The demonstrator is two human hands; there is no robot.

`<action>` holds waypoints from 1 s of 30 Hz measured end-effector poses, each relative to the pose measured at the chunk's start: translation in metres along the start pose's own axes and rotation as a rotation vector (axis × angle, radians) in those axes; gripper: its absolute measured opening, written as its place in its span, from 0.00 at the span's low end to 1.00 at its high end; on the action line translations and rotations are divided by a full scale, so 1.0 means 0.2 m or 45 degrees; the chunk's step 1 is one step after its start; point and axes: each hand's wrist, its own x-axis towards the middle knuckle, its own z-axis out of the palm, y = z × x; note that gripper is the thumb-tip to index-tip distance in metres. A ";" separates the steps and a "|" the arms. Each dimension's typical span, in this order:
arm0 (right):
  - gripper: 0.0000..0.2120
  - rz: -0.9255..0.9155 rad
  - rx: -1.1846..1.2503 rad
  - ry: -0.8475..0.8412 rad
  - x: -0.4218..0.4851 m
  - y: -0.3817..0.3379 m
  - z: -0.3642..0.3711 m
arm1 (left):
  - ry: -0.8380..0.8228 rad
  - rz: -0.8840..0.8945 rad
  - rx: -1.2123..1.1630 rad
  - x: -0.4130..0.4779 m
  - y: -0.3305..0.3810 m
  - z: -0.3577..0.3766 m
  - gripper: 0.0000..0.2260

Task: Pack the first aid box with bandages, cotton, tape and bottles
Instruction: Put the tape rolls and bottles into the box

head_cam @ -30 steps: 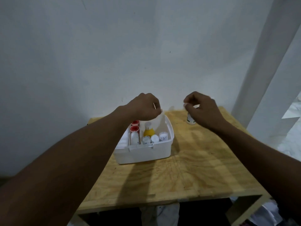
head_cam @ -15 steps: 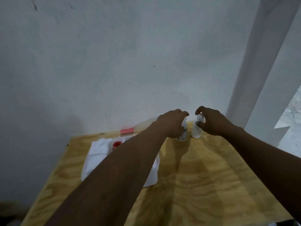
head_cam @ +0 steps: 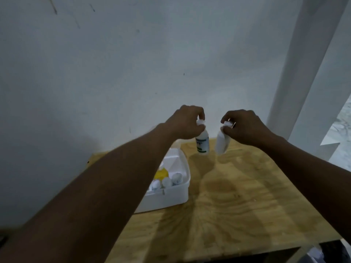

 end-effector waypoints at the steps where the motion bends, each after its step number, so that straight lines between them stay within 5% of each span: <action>1: 0.10 -0.020 0.020 0.040 0.01 -0.05 -0.02 | 0.026 -0.016 -0.006 -0.02 -0.01 -0.06 0.11; 11: 0.10 -0.293 0.291 0.243 -0.09 -0.57 0.01 | 0.248 -0.249 -0.139 -0.35 -0.22 -0.44 0.08; 21: 0.14 -0.248 0.196 -0.201 -0.28 -0.63 0.21 | 0.152 -0.272 -0.148 -0.47 -0.26 -0.35 0.11; 30: 0.10 -0.180 0.251 -0.443 -0.30 -0.59 0.25 | -0.246 -0.292 -0.111 -0.46 -0.26 -0.17 0.12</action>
